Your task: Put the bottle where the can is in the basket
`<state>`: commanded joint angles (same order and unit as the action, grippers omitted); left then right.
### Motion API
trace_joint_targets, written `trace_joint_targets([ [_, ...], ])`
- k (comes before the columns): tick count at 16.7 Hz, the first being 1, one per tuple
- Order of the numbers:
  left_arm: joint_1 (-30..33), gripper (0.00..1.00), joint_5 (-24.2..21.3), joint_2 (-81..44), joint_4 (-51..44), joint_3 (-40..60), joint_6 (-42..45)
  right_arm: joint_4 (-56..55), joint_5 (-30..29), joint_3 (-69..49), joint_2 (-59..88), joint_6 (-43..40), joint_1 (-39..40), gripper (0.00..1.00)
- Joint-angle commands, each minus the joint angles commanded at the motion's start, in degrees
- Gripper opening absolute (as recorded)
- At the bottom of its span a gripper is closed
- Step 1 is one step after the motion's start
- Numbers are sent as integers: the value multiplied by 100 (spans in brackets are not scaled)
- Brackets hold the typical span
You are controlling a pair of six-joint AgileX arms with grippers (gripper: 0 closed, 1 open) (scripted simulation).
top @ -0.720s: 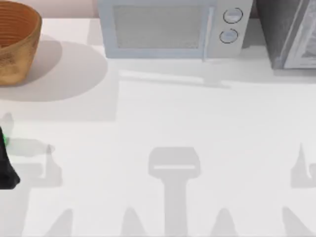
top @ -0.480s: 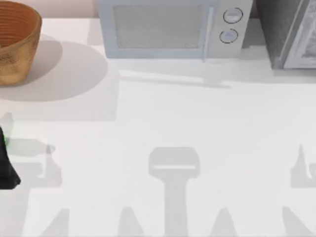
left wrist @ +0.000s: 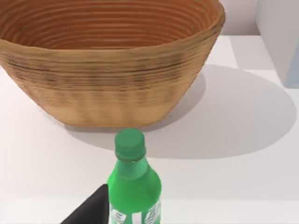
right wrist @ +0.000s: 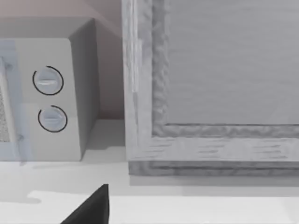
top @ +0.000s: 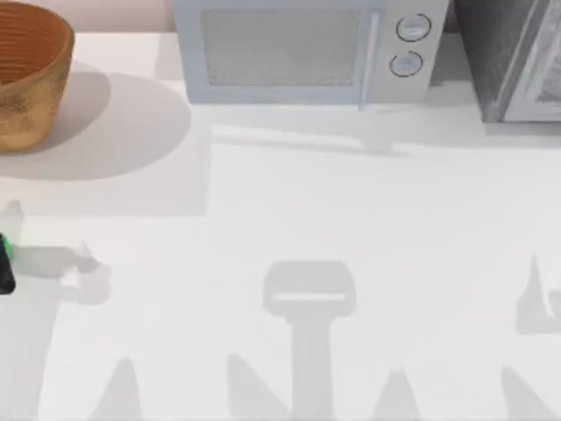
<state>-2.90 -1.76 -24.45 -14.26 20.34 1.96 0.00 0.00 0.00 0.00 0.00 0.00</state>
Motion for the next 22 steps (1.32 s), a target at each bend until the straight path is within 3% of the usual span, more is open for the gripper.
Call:
trace_joint_targets([
  [22, -1064, 100, -1376, -10996, -5332, 11229, 990, 0, 0, 0, 0, 0, 0, 100],
])
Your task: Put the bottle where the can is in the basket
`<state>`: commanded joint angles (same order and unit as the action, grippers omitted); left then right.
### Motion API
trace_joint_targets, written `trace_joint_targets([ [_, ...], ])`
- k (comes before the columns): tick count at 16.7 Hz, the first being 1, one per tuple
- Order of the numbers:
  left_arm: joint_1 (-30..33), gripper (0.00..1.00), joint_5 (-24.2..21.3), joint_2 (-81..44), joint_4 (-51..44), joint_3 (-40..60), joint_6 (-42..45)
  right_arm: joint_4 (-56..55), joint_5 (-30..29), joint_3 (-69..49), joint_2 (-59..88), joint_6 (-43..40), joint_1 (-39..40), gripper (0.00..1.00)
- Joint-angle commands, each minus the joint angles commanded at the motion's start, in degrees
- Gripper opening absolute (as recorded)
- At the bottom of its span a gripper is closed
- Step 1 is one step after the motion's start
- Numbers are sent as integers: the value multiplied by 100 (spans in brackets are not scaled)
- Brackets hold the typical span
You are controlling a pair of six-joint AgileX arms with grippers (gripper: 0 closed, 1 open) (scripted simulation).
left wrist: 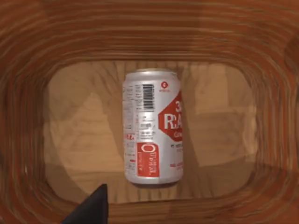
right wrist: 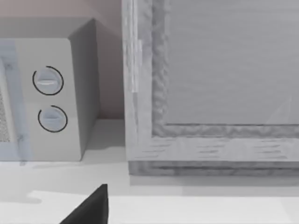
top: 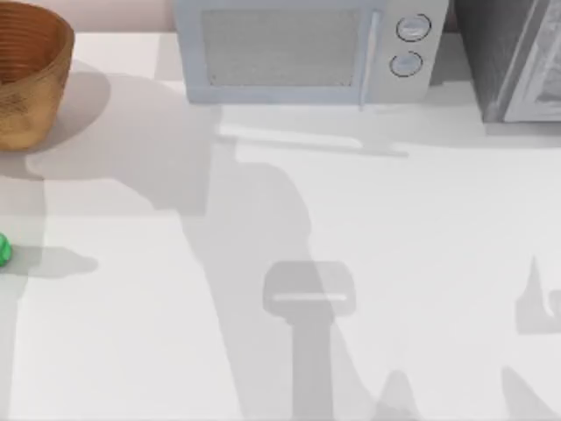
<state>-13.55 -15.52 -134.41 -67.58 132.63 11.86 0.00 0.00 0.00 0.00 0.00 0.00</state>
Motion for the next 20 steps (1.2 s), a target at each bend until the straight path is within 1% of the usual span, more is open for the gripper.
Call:
trace_joint_targets([
  [3, -105, 100, -121, -978, -456, 996, 77, 0, 0, 0, 0, 0, 0, 100],
  [6, -171, 100, -199, -1591, -741, 1626, 127, 0, 0, 0, 0, 0, 0, 100],
  [8, -191, 100, -224, -1772, -825, 1814, 142, 0, 0, 0, 0, 0, 0, 100],
  [15, -132, 100, -231, -1772, -859, 1960, 134, 0, 0, 0, 0, 0, 0, 100],
  [17, -138, 100, -222, -1992, -977, 2212, 98, 0, 0, 0, 0, 0, 0, 100],
  [20, -113, 100, -218, -2470, -1203, 2904, 62, 0, 0, 0, 0, 0, 0, 100],
])
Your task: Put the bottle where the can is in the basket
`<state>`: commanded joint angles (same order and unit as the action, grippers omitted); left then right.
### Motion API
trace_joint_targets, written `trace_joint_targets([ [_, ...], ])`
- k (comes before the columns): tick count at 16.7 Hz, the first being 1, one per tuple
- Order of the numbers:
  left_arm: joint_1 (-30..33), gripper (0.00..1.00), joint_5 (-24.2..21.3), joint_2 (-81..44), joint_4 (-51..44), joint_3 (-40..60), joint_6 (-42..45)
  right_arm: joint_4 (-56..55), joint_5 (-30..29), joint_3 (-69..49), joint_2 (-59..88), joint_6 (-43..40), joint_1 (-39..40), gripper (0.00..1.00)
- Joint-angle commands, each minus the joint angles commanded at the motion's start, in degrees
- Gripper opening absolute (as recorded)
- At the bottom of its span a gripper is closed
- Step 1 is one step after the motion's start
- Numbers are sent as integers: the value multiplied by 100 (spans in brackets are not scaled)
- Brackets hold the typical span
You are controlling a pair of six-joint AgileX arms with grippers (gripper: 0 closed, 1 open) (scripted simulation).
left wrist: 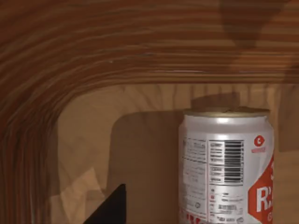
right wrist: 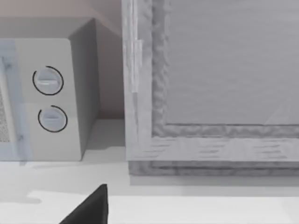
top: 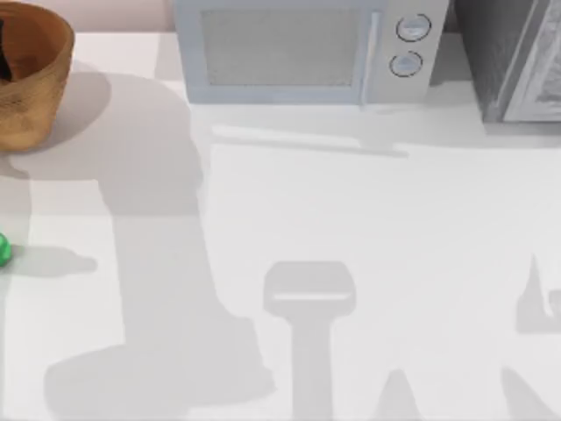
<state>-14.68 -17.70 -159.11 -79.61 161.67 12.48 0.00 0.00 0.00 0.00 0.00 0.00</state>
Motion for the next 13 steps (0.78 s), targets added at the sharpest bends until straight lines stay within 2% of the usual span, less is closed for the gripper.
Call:
trace_joint_targets([
  [8, 95, 100, -3, -1471, -683, 2189, -93, 0, 0, 0, 0, 0, 0, 100],
  [13, 114, 100, -3, -1773, -824, 2637, -114, 0, 0, 0, 0, 0, 0, 100],
])
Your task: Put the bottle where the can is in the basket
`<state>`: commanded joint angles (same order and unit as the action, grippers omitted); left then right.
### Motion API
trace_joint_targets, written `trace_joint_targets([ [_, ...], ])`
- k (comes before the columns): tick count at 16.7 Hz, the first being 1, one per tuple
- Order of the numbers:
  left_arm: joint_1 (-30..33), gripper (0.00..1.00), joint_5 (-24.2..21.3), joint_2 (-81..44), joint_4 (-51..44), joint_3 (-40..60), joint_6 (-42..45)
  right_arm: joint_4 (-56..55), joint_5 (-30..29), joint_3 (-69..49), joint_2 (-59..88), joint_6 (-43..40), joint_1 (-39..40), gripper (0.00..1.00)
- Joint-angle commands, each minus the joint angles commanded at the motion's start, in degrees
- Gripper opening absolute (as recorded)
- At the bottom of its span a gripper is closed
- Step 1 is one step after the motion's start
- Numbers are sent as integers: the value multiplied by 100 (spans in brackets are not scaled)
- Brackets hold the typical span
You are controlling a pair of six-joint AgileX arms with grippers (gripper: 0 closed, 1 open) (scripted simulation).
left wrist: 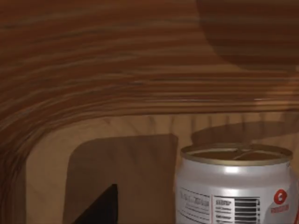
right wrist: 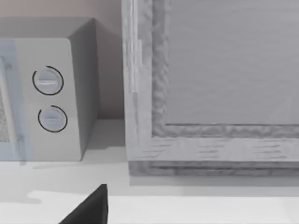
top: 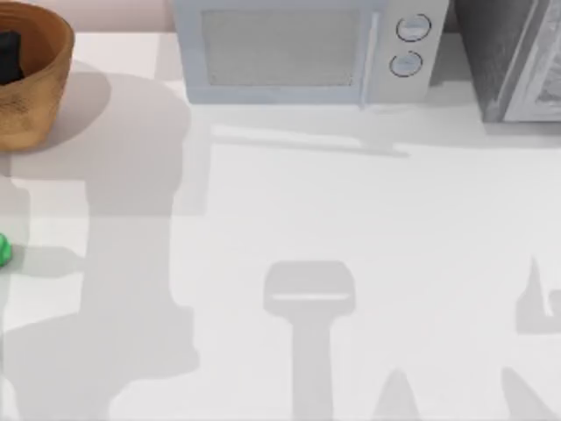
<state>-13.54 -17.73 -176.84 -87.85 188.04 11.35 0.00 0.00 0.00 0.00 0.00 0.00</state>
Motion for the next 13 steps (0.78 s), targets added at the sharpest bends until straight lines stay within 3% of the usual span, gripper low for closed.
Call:
trace_joint_targets([
  [3, 0, 100, 0, 0, 0, 0, 0, 0, 0, 0, 0, 0, 0, 100],
  [13, 0, 25, 0, 0, 0, 0, 0, 0, 0, 0, 0, 0, 0, 100],
])
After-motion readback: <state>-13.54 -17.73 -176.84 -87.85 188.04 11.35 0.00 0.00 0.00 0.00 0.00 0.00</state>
